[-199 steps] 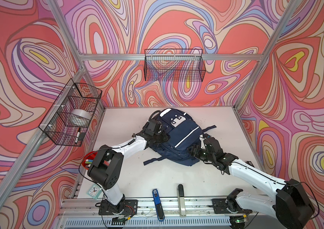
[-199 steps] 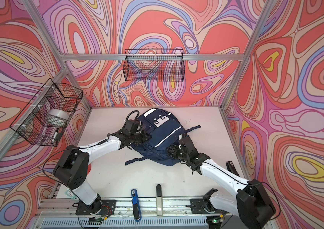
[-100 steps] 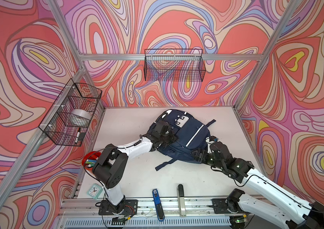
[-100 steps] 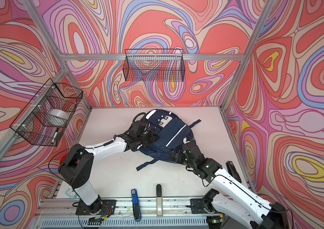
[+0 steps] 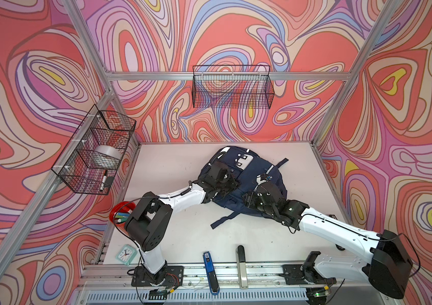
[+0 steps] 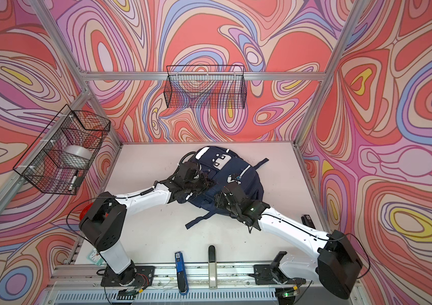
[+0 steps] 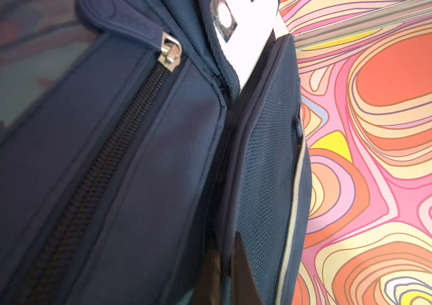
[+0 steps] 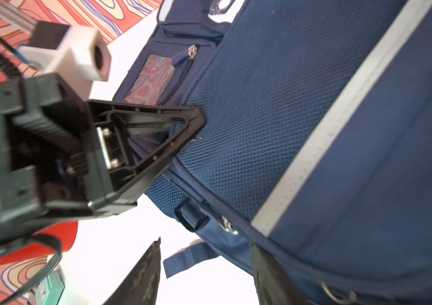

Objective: Pack books, pencil case, and school supplies into a backpack
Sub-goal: Zip the student bag at the center of the table.

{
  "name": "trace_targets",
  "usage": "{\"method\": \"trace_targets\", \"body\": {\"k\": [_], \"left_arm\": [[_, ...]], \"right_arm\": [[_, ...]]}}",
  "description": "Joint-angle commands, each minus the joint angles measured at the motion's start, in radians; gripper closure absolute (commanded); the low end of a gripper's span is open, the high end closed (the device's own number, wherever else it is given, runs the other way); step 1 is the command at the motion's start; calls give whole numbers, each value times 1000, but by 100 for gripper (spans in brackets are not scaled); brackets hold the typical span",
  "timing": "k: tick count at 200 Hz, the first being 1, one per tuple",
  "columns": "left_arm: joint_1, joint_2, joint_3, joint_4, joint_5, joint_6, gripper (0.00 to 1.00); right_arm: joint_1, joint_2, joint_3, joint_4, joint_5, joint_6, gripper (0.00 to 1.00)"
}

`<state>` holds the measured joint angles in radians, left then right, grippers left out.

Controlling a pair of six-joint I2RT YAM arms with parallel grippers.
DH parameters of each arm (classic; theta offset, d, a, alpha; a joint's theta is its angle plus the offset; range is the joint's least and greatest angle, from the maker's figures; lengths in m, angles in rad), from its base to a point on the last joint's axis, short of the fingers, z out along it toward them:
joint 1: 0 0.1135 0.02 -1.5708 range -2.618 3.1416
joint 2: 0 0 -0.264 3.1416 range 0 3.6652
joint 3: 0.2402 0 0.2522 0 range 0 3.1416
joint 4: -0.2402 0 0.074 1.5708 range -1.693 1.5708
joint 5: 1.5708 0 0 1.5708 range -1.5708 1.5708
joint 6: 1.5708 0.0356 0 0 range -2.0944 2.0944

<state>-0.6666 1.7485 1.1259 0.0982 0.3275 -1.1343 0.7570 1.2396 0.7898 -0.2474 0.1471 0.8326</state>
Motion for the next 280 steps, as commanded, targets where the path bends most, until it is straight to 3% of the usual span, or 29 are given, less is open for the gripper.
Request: {"method": "trace_targets", "body": {"k": [1, 39, 70, 93, 109, 150, 175, 280], "left_arm": [[-22, -29, 37, 75, 56, -16, 100], [-31, -40, 37, 69, 64, -26, 100], [-37, -50, 16, 91, 72, -45, 100], [-37, -49, 3, 84, 72, -41, 100], [-37, -52, -12, 95, 70, -47, 100], [-37, -52, -16, 94, 62, -38, 100], [-36, -50, -32, 112, 57, -46, 100], [1, -42, -139, 179, 12, -57, 100]], "right_arm": [[7, 32, -3, 33, 84, 16, 45], [13, 59, 5, 2, 202, -16, 47], [13, 116, 61, -18, 236, -53, 62], [13, 130, 66, 5, 242, -65, 66], [12, 130, 64, 5, 232, -61, 77], [13, 53, -5, 19, 246, -34, 80], [13, 25, -33, 26, 242, -23, 92], [-24, -91, -117, -68, 137, 46, 100]]}}
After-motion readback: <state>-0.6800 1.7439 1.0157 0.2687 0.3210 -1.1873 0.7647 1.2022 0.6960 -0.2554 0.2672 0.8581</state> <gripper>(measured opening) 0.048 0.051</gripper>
